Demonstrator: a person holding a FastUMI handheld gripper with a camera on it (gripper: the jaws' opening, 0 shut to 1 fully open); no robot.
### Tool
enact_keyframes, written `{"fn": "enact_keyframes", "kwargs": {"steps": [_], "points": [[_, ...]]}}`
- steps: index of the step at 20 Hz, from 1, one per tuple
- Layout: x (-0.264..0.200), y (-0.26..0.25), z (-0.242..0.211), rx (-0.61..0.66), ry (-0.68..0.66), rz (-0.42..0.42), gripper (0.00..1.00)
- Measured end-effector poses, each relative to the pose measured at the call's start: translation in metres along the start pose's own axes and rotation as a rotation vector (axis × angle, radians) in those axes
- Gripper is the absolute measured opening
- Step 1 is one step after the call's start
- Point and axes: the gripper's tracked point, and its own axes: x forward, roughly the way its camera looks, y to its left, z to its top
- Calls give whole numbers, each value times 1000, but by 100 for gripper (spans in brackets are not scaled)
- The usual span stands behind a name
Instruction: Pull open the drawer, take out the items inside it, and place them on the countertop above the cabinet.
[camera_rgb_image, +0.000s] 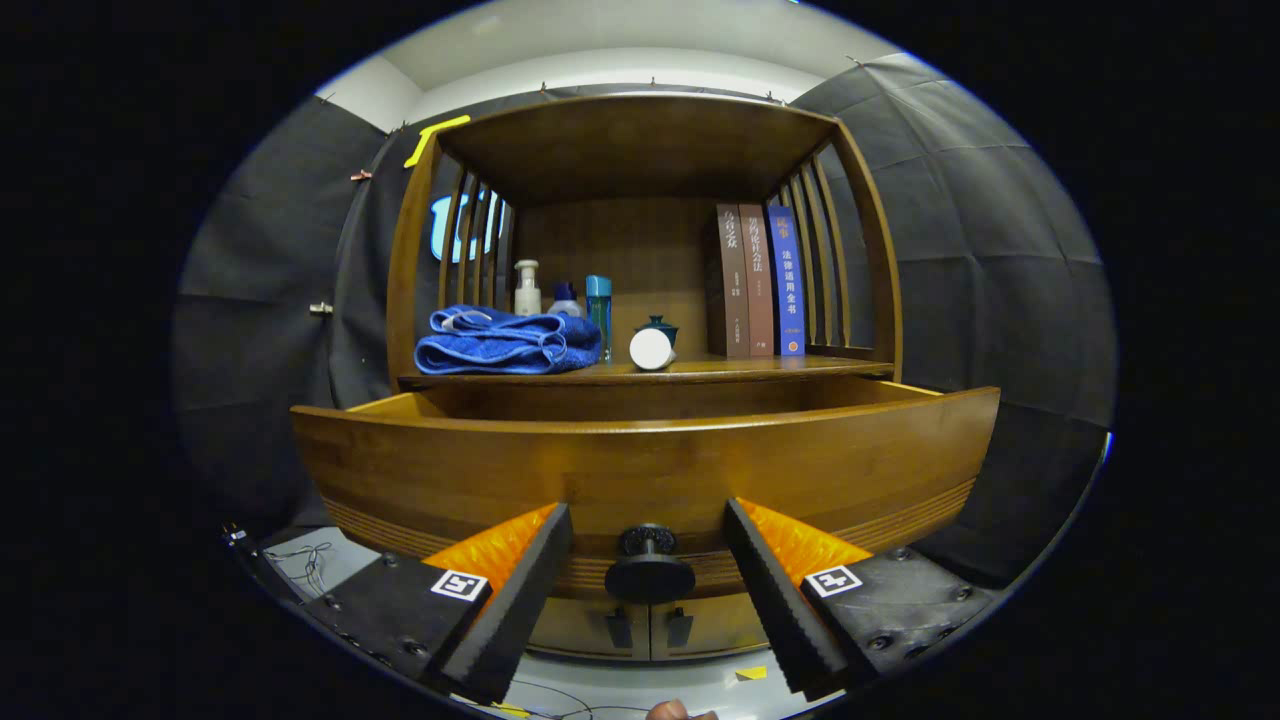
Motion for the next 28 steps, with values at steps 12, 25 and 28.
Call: {"fn": "enact_keyframes", "kwargs": {"steps": [12, 25, 28], "points": [[93, 2, 5, -3, -2, -8, 100], [117, 4, 5, -19, 5, -25, 99], [105, -5, 18, 16, 7, -47, 99]]}}
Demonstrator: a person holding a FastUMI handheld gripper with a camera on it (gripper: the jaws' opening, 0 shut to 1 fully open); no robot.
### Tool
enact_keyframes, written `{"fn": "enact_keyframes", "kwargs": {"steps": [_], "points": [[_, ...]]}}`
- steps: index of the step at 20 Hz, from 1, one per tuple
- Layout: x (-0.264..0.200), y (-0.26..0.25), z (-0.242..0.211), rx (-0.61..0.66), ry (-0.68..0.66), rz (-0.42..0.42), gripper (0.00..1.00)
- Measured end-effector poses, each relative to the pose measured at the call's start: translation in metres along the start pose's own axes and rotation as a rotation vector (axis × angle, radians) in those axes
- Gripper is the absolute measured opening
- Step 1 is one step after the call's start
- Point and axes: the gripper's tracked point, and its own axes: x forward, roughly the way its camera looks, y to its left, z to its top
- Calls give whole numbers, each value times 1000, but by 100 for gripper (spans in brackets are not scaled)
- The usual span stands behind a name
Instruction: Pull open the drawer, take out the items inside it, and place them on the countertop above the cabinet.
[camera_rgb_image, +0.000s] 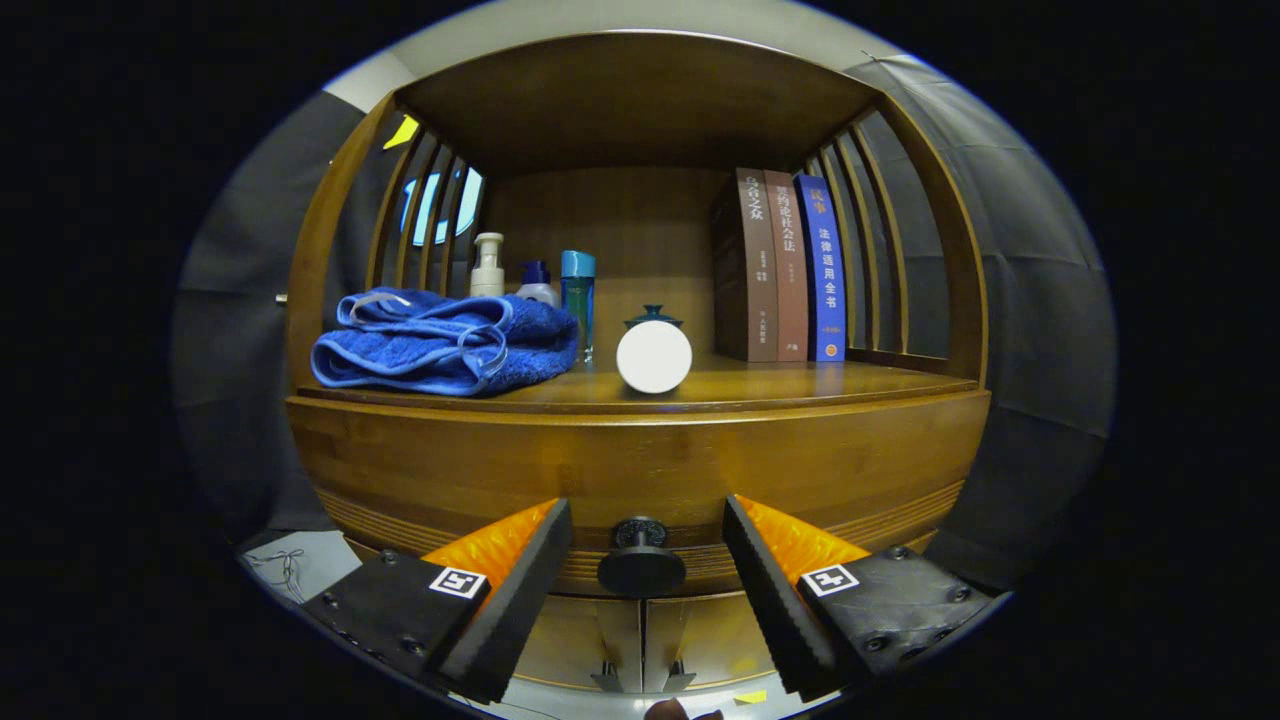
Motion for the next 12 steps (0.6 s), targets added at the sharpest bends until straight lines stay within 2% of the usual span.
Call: {"fn": "enact_keyframes", "kwargs": {"steps": [5, 12], "points": [[-44, -11, 53, -22, -26, -7, 99], [-134, 7, 148, -20, -84, 78, 98]]}}
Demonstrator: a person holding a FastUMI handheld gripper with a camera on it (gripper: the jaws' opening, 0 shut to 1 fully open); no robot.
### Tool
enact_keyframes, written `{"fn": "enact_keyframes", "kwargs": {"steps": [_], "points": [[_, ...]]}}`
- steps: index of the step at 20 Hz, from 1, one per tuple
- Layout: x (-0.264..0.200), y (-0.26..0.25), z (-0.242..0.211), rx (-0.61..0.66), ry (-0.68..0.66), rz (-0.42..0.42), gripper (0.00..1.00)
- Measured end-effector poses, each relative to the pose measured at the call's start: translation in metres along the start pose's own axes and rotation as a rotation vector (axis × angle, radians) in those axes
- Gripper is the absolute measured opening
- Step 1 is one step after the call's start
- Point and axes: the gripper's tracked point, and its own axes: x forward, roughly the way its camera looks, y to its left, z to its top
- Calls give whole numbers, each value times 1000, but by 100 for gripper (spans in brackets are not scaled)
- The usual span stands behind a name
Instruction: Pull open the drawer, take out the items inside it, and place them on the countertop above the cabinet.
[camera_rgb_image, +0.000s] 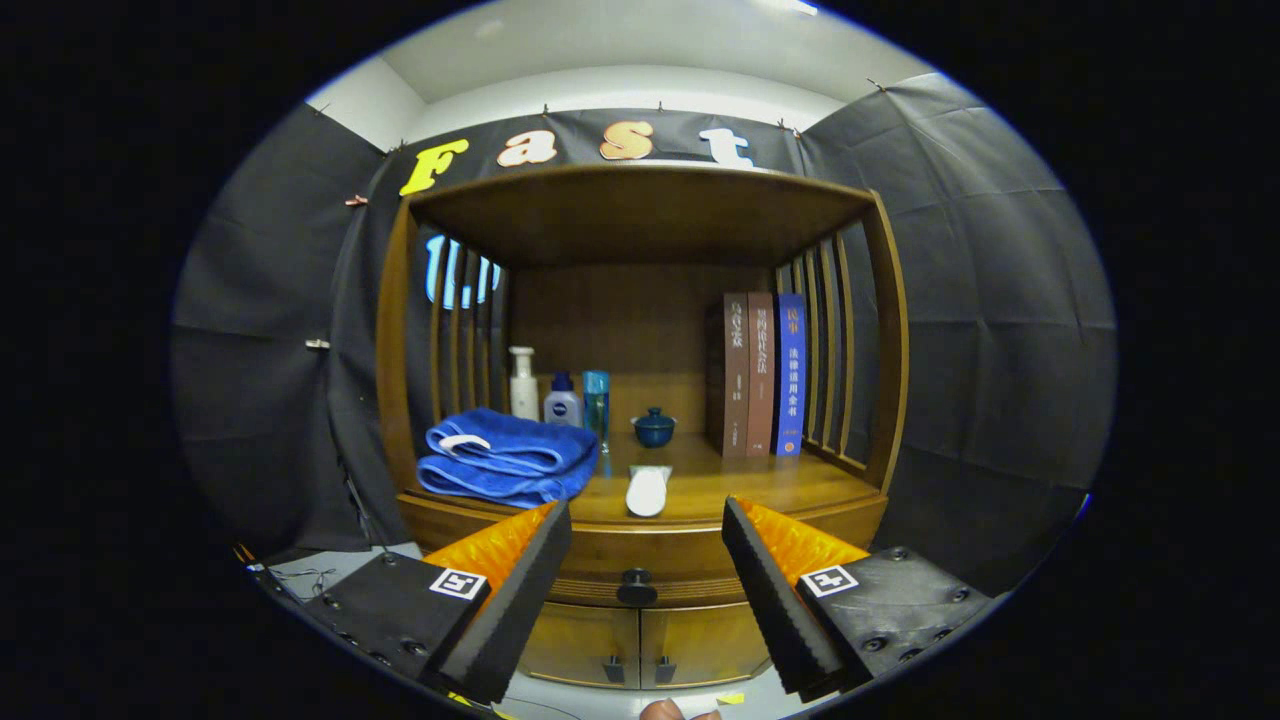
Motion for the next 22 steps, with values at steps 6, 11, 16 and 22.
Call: {"fn": "enact_keyframes", "kwargs": {"steps": [6, 11, 16, 22], "points": [[-58, -3, 52, 12, -6, 5, 98], [-81, -13, 84, 45, 31, 5, 98], [-89, -10, 105, 72, 15, 14, 99], [-87, 0, 112, 36, 6, 37, 99]]}}
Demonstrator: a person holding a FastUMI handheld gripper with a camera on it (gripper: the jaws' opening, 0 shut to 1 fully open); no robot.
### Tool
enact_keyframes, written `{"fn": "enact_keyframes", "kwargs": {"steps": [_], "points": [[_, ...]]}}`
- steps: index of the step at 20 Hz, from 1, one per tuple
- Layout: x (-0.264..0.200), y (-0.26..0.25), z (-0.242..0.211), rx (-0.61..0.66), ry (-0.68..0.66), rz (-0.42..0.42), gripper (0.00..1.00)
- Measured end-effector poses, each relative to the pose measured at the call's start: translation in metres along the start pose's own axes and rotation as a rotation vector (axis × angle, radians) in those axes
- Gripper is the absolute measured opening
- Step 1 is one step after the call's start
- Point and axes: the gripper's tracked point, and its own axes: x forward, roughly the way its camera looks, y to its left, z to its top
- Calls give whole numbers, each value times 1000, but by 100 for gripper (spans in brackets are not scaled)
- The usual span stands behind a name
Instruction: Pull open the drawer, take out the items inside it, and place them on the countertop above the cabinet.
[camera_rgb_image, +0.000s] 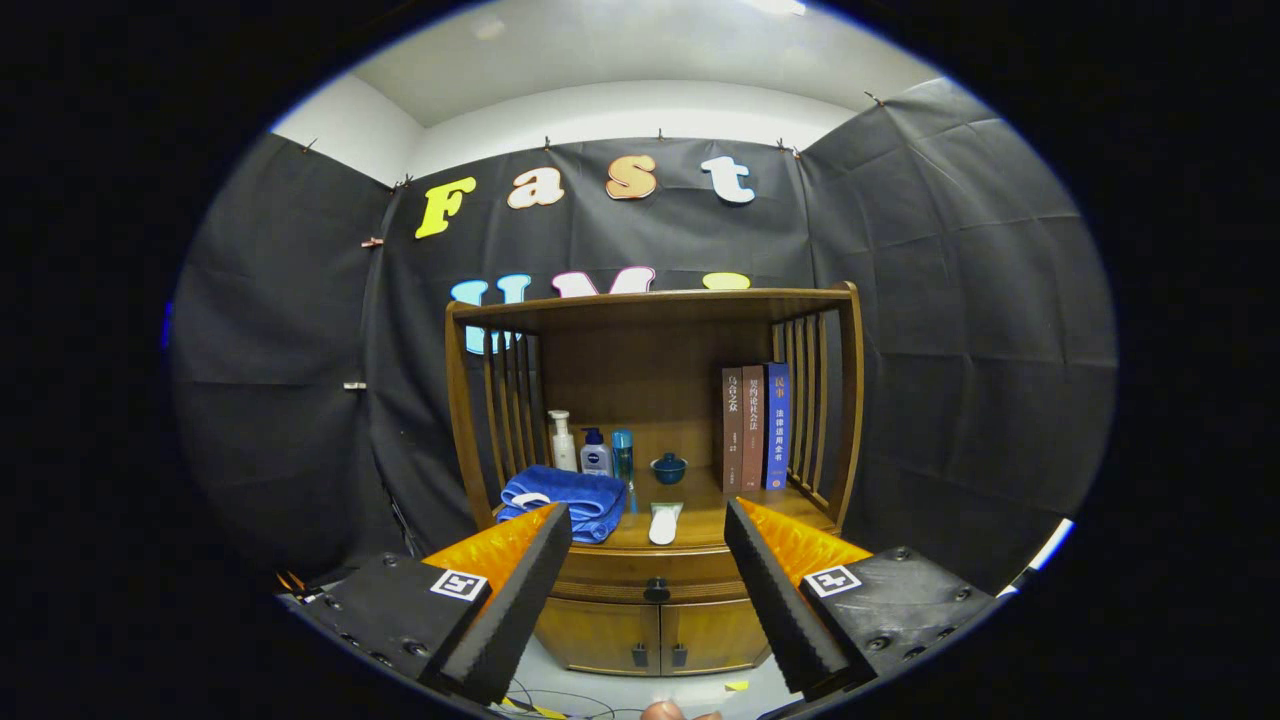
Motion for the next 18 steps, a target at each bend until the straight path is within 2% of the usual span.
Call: {"fn": "enact_keyframes", "kwargs": {"steps": [9, 18], "points": [[3, 12, -5, -2, 10, 23, 99], [0, 5, 2, -38, -9, 2, 99]]}}
